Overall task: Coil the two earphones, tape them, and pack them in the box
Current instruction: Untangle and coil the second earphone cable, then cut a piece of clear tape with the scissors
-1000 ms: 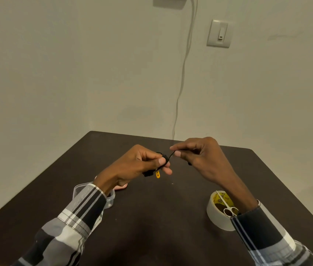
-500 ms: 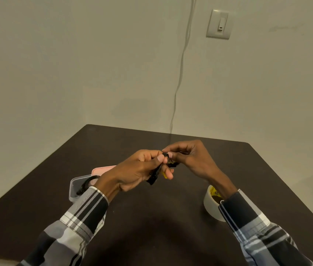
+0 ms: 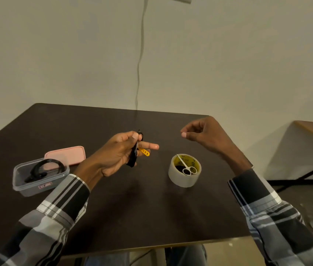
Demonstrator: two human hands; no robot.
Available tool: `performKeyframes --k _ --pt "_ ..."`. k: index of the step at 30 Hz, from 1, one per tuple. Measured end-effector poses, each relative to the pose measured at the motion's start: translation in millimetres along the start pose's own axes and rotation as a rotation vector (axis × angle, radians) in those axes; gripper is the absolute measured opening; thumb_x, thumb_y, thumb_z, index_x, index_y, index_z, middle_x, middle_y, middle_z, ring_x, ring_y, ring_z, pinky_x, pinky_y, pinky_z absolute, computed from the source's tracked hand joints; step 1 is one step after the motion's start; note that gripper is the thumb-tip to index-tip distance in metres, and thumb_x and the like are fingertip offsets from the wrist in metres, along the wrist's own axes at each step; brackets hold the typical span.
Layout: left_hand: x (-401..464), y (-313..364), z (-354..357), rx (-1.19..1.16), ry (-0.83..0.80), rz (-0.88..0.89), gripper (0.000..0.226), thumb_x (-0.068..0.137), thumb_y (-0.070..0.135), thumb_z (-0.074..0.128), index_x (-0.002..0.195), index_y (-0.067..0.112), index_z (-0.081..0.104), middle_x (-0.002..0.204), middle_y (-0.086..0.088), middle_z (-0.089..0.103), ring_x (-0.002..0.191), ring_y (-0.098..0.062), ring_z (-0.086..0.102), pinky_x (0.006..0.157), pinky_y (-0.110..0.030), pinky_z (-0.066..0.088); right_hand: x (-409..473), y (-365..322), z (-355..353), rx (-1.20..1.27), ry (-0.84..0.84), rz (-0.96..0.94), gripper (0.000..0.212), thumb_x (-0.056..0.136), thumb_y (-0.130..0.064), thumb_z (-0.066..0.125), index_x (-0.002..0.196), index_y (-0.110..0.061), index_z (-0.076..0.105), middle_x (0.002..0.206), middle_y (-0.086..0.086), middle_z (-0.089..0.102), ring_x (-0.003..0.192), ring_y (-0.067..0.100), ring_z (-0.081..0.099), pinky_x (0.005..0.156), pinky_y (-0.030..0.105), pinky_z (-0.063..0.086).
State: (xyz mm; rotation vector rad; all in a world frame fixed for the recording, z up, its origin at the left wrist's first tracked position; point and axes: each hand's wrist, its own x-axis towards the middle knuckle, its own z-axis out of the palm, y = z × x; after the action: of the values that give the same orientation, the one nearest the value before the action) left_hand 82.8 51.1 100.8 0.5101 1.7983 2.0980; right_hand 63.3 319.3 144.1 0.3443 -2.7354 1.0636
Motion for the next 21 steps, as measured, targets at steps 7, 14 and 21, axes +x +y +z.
performKeyframes --k 7,14,21 --pt "9 -16 13 -0.1 0.133 -0.067 0.024 0.105 0.025 0.032 0.092 0.013 0.048 0.067 -0.006 0.068 0.101 -0.029 0.07 0.071 -0.031 0.052 -34 23 10 -0.228 -0.218 0.171 0.004 0.085 -0.024 0.077 0.084 -0.023 0.074 0.079 -0.01 0.071 0.075 0.005 0.067 0.07 0.023 0.051" --pt "9 -20 18 -0.084 0.226 -0.085 0.026 0.107 0.023 0.029 0.087 0.015 0.043 0.067 -0.011 0.065 0.094 -0.027 0.069 0.073 -0.03 0.047 -39 30 31 -0.336 -0.205 0.247 0.017 0.083 -0.032 0.078 0.095 -0.021 0.072 0.097 -0.005 0.065 0.088 0.016 0.063 0.06 0.023 0.041" --pt "9 -23 13 -0.041 0.223 -0.124 0.021 0.108 0.028 0.026 0.105 0.014 0.042 0.079 -0.014 0.071 0.095 -0.024 0.068 0.08 -0.035 0.044 -32 24 32 -0.258 -0.133 0.291 0.016 0.082 -0.01 0.076 0.096 -0.019 0.076 0.095 -0.001 0.071 0.085 0.015 0.067 0.061 0.02 0.047"
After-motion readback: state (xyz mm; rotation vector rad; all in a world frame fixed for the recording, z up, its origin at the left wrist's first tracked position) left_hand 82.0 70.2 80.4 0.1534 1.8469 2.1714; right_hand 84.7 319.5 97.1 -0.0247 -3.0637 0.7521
